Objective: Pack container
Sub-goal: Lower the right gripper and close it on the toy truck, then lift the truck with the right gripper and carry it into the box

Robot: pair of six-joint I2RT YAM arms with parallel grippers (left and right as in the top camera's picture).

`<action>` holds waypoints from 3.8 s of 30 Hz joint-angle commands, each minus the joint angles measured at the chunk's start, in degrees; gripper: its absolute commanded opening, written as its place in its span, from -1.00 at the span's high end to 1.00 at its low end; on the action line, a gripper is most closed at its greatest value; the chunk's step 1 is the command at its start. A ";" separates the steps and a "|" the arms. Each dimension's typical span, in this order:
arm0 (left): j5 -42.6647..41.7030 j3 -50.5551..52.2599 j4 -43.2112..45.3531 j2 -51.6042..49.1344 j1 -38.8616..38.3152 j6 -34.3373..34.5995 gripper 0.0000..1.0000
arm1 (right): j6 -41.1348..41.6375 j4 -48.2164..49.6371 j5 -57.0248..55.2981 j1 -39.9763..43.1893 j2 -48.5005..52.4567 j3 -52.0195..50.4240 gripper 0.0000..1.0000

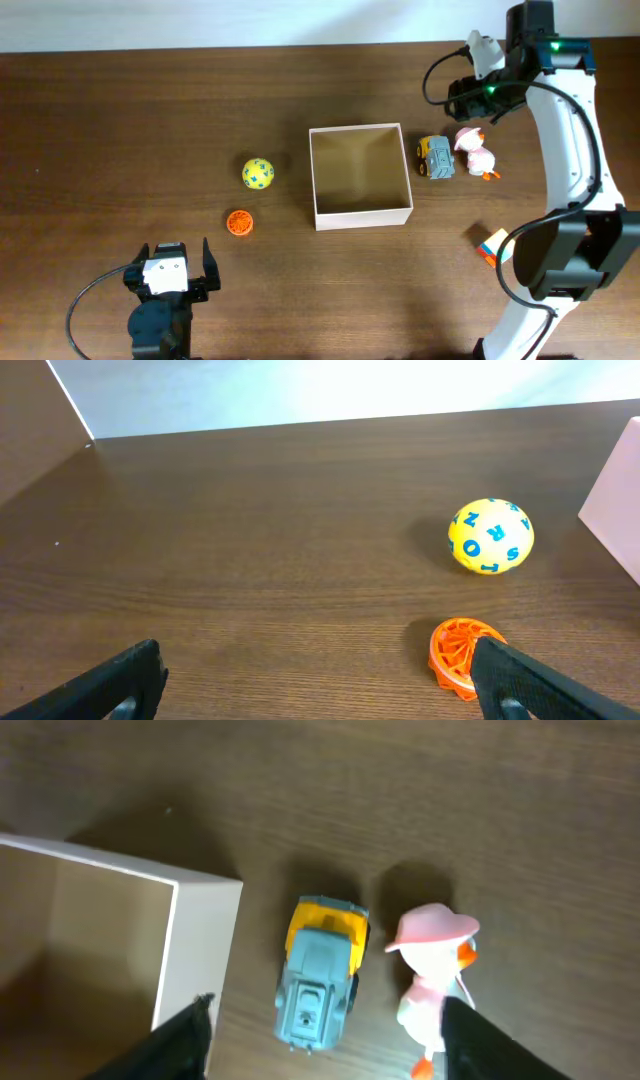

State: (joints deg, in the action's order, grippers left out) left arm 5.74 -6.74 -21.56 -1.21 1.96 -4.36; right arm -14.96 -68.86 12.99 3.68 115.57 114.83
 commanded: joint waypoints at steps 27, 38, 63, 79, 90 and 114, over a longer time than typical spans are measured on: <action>-0.85 0.24 0.11 0.63 0.24 -0.92 -0.98 | 8.04 23.50 -1.77 -1.42 0.22 -29.09 -0.58; -0.85 0.24 0.11 0.63 0.24 -0.92 -0.98 | 8.41 30.84 0.39 -1.42 0.22 -33.88 -0.97; -0.85 0.24 0.11 0.63 0.24 -0.92 -0.98 | 8.39 34.25 0.28 -1.42 4.96 -35.67 -0.35; -0.85 0.24 0.11 0.63 0.24 -0.92 -0.98 | 8.39 33.27 0.31 -1.42 4.90 -34.82 -0.03; -0.85 0.24 0.11 0.63 0.24 -0.92 -0.98 | 7.76 22.01 -0.15 -1.42 3.39 -23.54 -0.04; -0.85 0.24 0.11 0.63 0.24 -0.92 -0.98 | 1.62 -2.05 12.15 -7.26 3.17 0.42 -0.04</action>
State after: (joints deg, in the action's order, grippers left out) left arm 5.74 -6.74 -21.56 -1.21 1.96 -4.36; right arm -11.44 -70.70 17.74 -1.13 119.22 112.90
